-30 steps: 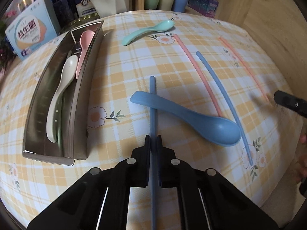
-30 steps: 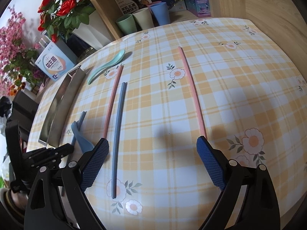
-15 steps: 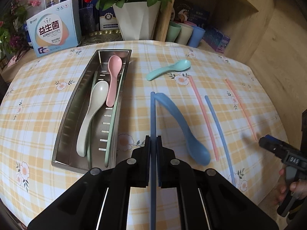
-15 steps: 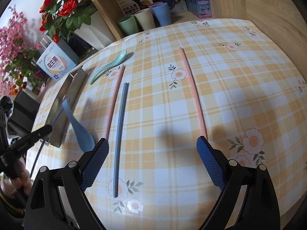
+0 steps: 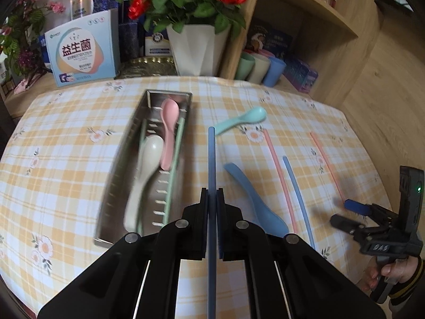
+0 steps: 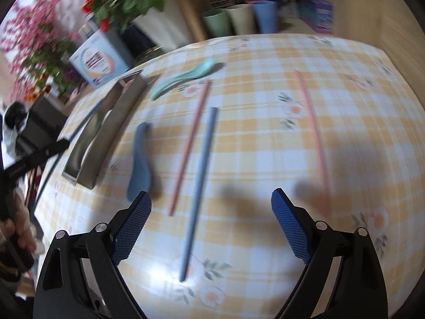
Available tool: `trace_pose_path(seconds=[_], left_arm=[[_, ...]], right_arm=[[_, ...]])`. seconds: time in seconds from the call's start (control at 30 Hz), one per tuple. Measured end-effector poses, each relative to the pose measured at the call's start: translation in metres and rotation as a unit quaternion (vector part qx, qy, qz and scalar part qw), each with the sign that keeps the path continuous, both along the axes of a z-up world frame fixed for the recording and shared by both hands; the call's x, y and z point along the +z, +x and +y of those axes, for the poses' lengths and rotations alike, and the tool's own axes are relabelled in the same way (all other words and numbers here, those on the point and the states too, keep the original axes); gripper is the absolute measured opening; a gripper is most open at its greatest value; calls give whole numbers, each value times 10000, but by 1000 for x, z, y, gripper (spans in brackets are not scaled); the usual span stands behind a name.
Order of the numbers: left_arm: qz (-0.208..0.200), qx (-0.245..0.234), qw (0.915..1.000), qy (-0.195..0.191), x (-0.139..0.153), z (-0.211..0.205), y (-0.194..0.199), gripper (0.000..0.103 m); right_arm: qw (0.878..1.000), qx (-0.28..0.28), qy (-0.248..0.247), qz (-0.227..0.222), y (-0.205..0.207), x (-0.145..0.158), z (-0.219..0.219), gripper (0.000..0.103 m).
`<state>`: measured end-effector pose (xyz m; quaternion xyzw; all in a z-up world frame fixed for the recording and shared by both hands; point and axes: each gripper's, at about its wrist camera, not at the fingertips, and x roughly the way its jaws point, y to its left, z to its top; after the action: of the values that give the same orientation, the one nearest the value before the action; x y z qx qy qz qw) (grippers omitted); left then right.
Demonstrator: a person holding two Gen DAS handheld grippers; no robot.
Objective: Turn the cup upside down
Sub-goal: 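Carry the blue chopstick toward the tray with left tool while right tool grasps blue spoon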
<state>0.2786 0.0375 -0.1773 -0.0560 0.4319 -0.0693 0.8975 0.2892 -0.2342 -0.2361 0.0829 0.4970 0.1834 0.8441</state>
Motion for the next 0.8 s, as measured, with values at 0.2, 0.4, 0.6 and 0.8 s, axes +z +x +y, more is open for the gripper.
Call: trace_pose_path(seconds=[0.2,0.4,0.6,0.8], left_arm=[[-129,85,9999,40,11,27,7,6],[-167,181,9997,9,14,51,13,6],[-133,290,9994,-122,9,68,15,6],[-128,322,9992,-217,6,74,15,6]], right_arm=[[9963,812,-230,-128,23,4,60,66],[9913,1188,-557,-42,45,-9,119,49],[9941,881,-619,158,61,-23,138,36],[9937,758,-788,241,63,-28,146,26]])
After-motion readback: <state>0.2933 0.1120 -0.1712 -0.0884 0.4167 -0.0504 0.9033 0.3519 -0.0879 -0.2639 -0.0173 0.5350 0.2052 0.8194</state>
